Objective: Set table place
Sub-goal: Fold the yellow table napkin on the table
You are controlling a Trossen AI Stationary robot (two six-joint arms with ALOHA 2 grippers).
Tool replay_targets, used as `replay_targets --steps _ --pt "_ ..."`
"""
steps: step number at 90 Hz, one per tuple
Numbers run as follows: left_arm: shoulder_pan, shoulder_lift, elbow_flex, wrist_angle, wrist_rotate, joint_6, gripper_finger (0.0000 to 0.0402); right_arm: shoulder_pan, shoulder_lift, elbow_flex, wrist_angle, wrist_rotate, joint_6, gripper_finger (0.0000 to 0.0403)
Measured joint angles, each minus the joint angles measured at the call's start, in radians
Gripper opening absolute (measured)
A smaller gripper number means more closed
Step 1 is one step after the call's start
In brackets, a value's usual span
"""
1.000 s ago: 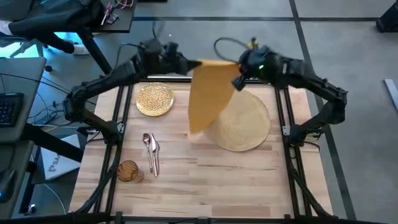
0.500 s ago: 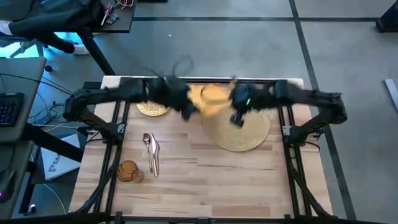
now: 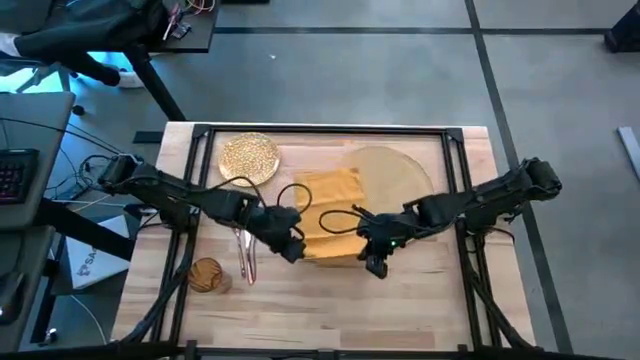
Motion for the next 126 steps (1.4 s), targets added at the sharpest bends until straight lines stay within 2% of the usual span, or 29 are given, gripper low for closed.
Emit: replay_targets --steps 9,25,37,46,61,77,94,102,114,126 --pt "0.039 0.0 -0.002 -0.017 -0.07 0.015 0.0 -0.071 0.0 0.0 -0.034 0.042 -0.029 0.0" --pt "0.146 0.0 -0.001 -0.023 -0.109 0.116 0.0 -0.224 0.0 0.0 -0.086 0.057 -0.129 0.0" --pt "0.202 0.0 -0.001 -0.024 -0.075 0.184 0.0 -0.273 0.0 0.0 -0.118 -0.016 -0.201 0.0" --pt "0.199 0.0 -0.001 -0.023 0.031 0.213 0.0 -0.229 0.002 -0.003 -0.128 -0.11 -0.228 0.0" --pt "0.132 0.026 0.0 -0.027 0.177 0.225 0.0 -0.089 0.003 -0.105 0.008 -0.207 -0.186 0.0" --pt "0.022 0.095 0.0 0.035 0.252 0.145 0.0 0.06 0.003 -0.243 0.226 -0.257 -0.038 0.0" --pt "-0.069 0.166 0.0 0.136 0.274 0.068 0.0004 0.169 0.003 -0.359 0.45 -0.258 0.085 0.0" --pt "-0.082 0.183 -0.001 0.137 0.32 0.042 0.0023 0.194 0.004 -0.388 0.46 -0.256 0.118 0.0" --pt "-0.087 0.181 -0.001 0.148 0.397 0.029 0.0071 0.206 0.005 -0.407 0.464 -0.281 0.132 0.0001" --pt "-0.074 0.175 -0.001 0.133 0.434 0.027 0.0117 0.199 0.005 -0.407 0.485 -0.382 0.126 0.0031"
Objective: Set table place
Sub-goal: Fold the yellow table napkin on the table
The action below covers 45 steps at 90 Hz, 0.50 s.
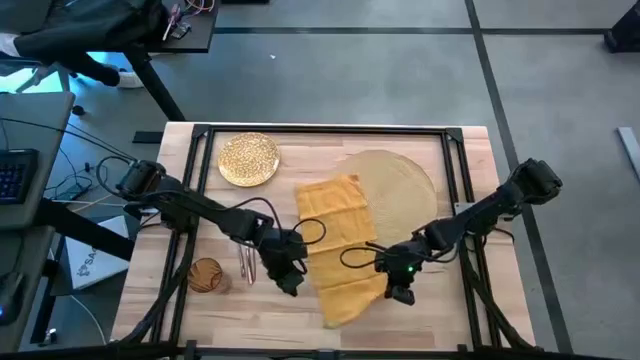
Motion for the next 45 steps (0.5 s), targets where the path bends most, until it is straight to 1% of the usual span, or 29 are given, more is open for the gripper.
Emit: replay_targets --steps 9,19,25,30,34,39,45 --pt "0.047 -0.037 0.0 -0.056 -0.047 0.0 0.0131 -0.011 -0.006 0.0 -0.01 -0.106 0.008 0.0082" --pt "0.15 -0.092 0.0 -0.123 -0.176 0.014 0.0129 -0.051 -0.042 0.007 -0.015 -0.273 0.062 0.014" --pt "0.23 -0.108 0.001 -0.142 -0.238 0.072 0.0125 -0.079 -0.08 0.022 -0.01 -0.329 0.102 0.0166" --pt "0.303 -0.107 0.002 -0.166 -0.248 0.136 0.0123 -0.103 -0.121 0.034 -0.016 -0.334 0.121 0.0181" --pt "0.361 -0.096 0.001 -0.186 -0.25 0.192 0.0123 -0.125 -0.158 0.042 -0.026 -0.315 0.12 0.0188" --pt "0.423 -0.076 0.001 -0.196 -0.261 0.266 0.0125 -0.152 -0.203 0.049 -0.066 -0.264 0.115 0.0192" --pt "0.488 -0.056 0.0 -0.213 -0.291 0.365 0.0132 -0.178 -0.254 0.05 -0.119 -0.172 0.112 0.0193"
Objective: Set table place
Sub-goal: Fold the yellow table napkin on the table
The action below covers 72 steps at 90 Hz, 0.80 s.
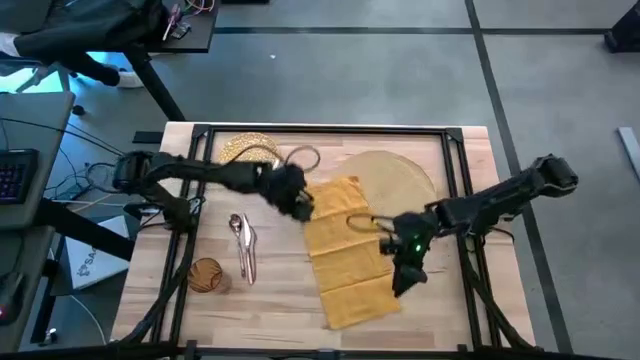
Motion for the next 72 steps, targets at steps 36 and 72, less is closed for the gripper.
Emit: replay_targets --steps 36,72 --pt "0.158 0.149 0.0 -0.011 -0.144 0.365 0.0181 -0.104 -0.17 0.0 -0.108 0.267 0.005 0.0188" --pt "0.102 0.263 0.003 0.013 -0.192 0.42 0.0065 -0.143 -0.166 0.0 -0.102 0.366 0.004 0.0188"
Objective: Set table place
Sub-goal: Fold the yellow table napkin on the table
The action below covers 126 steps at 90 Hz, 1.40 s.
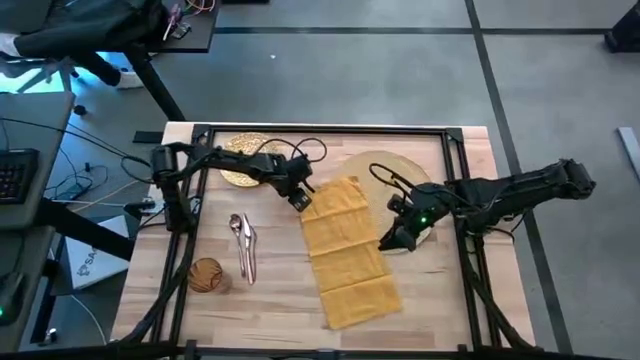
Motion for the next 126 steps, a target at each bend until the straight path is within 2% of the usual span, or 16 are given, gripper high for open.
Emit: replay_targets --steps 8,20,35,47,60,74,84,92,100,106,114,126 --pt "-0.027 -0.027 0.005 0.011 0.022 0.071 0.0013 -0.032 0.001 0.0 0.002 0.085 -0.054 0.0188" --pt "-0.07 -0.087 0.041 0.026 0.023 0.147 0.0014 -0.157 0.02 0.0 0.007 0.134 -0.189 0.0188" --pt "-0.157 -0.117 0.075 0.026 0.047 0.217 0.0002 -0.372 0.134 0.001 0.011 0.015 -0.353 0.0188" --pt "-0.237 -0.119 0.088 0.059 0.078 0.27 0.0001 -0.456 0.25 0.018 0.024 -0.029 -0.563 0.0188" --pt "-0.294 -0.119 0.087 0.067 0.027 0.258 0.0 -0.458 0.369 0.109 -0.023 -0.054 -0.859 0.019" --pt "-0.29 -0.119 0.087 0.057 0.013 0.236 0.0 -0.396 0.493 0.223 -0.14 -0.067 -1.178 0.0204" --pt "-0.278 -0.119 0.087 0.039 0.01 0.199 0.0 -0.354 0.556 0.264 -0.243 -0.066 -1.329 0.0221" --pt "-0.269 -0.119 0.087 0.039 0.001 0.156 0.0 -0.325 0.576 0.26 -0.248 -0.049 -1.355 0.0232" --pt "-0.265 -0.119 0.087 0.044 -0.022 0.132 0.0 -0.292 0.582 0.225 -0.207 0.038 -1.307 0.0236" --pt "-0.261 -0.119 0.087 0.054 -0.019 0.127 0.0 -0.267 0.583 0.192 -0.138 0.113 -1.262 0.0234" --pt "-0.258 -0.119 0.087 0.076 -0.014 0.1 0.0 -0.237 0.583 0.15 -0.019 0.144 -1.212 0.0231" --pt "-0.258 -0.123 0.087 0.097 -0.012 0.072 0.0 -0.194 0.583 0.108 0.11 0.257 -1.123 0.0229"
